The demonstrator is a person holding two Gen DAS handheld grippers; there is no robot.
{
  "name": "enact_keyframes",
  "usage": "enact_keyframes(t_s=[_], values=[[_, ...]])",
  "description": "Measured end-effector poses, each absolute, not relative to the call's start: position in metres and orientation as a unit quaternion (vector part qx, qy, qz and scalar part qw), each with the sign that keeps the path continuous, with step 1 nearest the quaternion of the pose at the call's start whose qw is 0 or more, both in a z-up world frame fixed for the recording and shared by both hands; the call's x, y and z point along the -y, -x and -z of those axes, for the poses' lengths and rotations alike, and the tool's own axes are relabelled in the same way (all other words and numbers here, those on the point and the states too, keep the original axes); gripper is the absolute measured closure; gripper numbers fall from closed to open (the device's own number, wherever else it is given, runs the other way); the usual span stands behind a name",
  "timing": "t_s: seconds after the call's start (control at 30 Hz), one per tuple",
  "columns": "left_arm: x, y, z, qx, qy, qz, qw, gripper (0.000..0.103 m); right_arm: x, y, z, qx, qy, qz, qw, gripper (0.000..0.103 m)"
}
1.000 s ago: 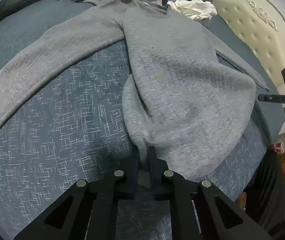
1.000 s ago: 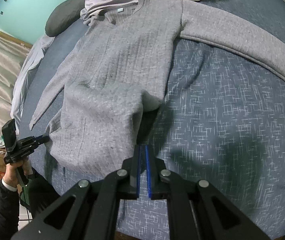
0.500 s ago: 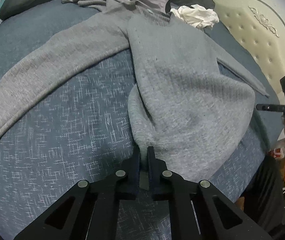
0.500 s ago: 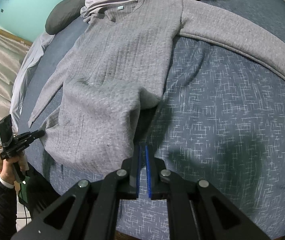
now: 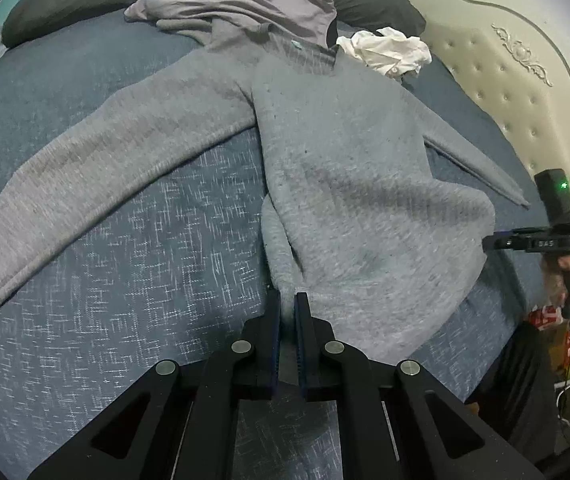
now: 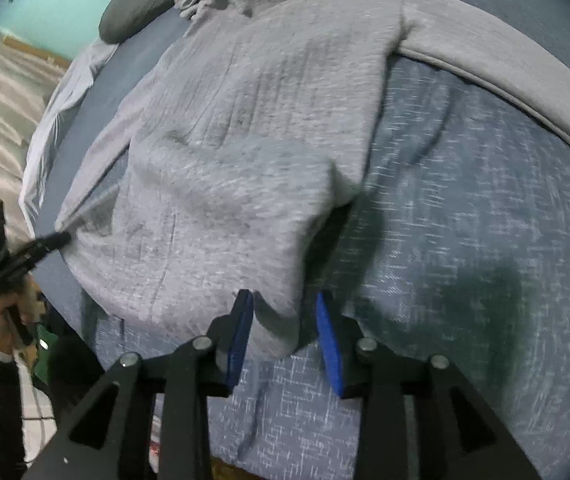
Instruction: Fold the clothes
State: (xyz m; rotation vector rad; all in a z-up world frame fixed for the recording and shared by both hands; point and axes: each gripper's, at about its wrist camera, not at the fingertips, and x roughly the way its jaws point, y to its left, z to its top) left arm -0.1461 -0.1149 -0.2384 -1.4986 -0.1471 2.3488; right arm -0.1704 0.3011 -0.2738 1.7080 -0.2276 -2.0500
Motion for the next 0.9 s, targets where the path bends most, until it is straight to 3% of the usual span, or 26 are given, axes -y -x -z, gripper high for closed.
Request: enact_keyframes(t_s=[0.03, 0.1, 0.2, 0.47, 0.6, 0.9], values=[[0.115, 0.145, 0.236, 0.051, 0.527, -0.830, 0.175, 0.096, -0.298, 0.171, 0.275, 0.080, -0.620, 0.745, 0.233, 0.071], [0.116, 0.143, 0.230, 0.049, 0.525, -0.832, 0.175, 0.096, -0.292, 0.171, 0.274, 0.078, -0.612, 0.749, 0.243, 0.090], [0.119, 0.141, 0.221, 0.050, 0.519, -0.835, 0.175, 0.096, -0.286, 0.171, 0.262, 0.064, -0.596, 0.759, 0.254, 0.099], [0.138, 0.138, 0.179, 0.066, 0.484, -0.857, 0.166, 0.097, -0.281, 0.174, 0.210, 0.068, -0.549, 0.781, 0.289, 0.100], [0.154, 0.141, 0.161, 0.077, 0.471, -0.866, 0.150, 0.103, -0.265, 0.178, 0.189, 0.066, -0.531, 0.787, 0.308, 0.100], [0.150, 0.140, 0.209, 0.061, 0.524, -0.838, 0.142, 0.103, -0.239, 0.195, 0.227, 0.027, -0.570, 0.780, 0.256, 0.099]])
